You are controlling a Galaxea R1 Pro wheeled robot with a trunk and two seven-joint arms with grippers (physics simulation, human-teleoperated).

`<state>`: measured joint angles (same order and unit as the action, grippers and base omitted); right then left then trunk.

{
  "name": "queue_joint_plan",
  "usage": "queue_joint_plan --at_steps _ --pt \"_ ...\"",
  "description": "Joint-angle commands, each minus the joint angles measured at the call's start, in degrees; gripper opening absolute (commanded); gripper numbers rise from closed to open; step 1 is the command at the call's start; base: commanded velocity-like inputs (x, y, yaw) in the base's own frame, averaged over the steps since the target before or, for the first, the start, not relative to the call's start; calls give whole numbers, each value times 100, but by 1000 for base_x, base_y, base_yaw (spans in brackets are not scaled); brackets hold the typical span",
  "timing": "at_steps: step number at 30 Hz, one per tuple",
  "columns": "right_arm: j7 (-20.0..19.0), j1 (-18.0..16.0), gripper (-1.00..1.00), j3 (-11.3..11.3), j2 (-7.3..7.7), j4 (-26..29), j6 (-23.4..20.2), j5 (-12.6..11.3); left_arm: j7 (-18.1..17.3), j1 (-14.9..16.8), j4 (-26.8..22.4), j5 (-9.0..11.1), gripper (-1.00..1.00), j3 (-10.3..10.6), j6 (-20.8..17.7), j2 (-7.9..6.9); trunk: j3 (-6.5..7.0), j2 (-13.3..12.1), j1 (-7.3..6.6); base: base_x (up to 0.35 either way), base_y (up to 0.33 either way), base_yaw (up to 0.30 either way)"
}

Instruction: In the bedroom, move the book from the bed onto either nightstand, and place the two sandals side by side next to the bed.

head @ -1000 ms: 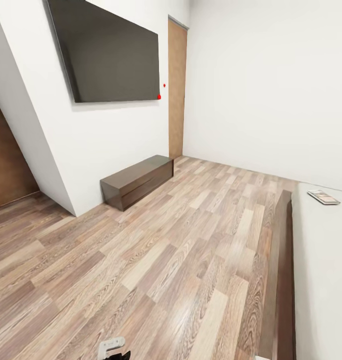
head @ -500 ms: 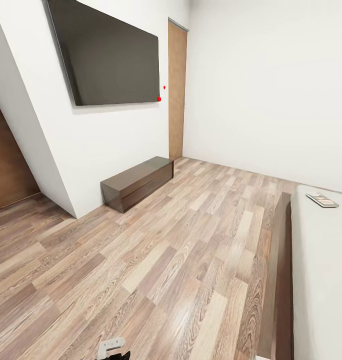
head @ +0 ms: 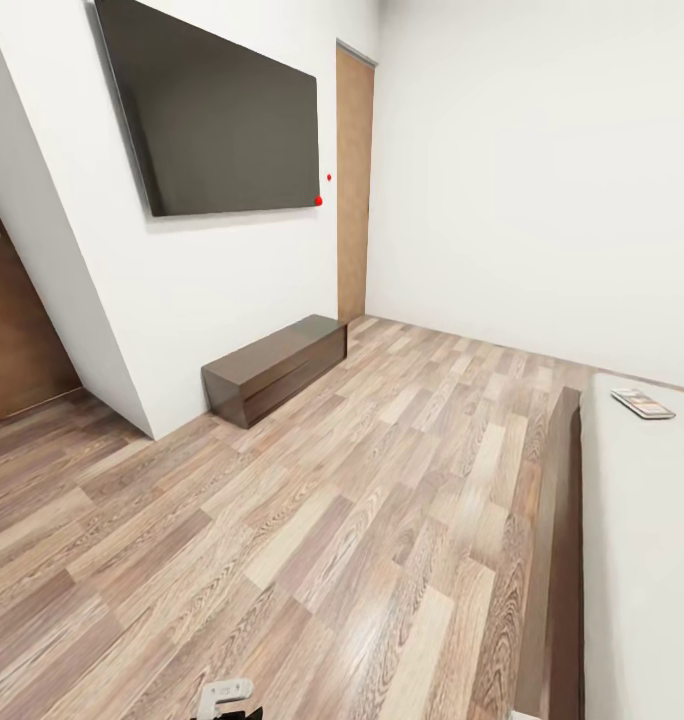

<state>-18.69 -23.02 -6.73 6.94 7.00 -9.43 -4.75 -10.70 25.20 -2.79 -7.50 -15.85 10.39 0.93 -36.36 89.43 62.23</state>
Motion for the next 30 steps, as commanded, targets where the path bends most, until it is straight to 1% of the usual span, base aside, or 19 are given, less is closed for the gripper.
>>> queue_joint_plan --at_steps 1,17,25,30 --pt "-19 0 100 -29 0 10 -50 -54 -9 3 3 -56 100 -50 20 2 -5 2 -1 0 0 0" --pt "-20 0 100 -30 0 12 -50 -55 -9 3 6 -38 100 -56 24 3 117 2 -1 0 0 0" --pt "-14 0 100 -30 0 12 -50 -51 -7 3 7 -39 100 -58 23 2 133 2 -1 0 0 0" --pt "-12 0 100 -30 0 12 -50 -58 -9 3 6 -34 100 -60 24 -4 134 2 -1 196 0 0"
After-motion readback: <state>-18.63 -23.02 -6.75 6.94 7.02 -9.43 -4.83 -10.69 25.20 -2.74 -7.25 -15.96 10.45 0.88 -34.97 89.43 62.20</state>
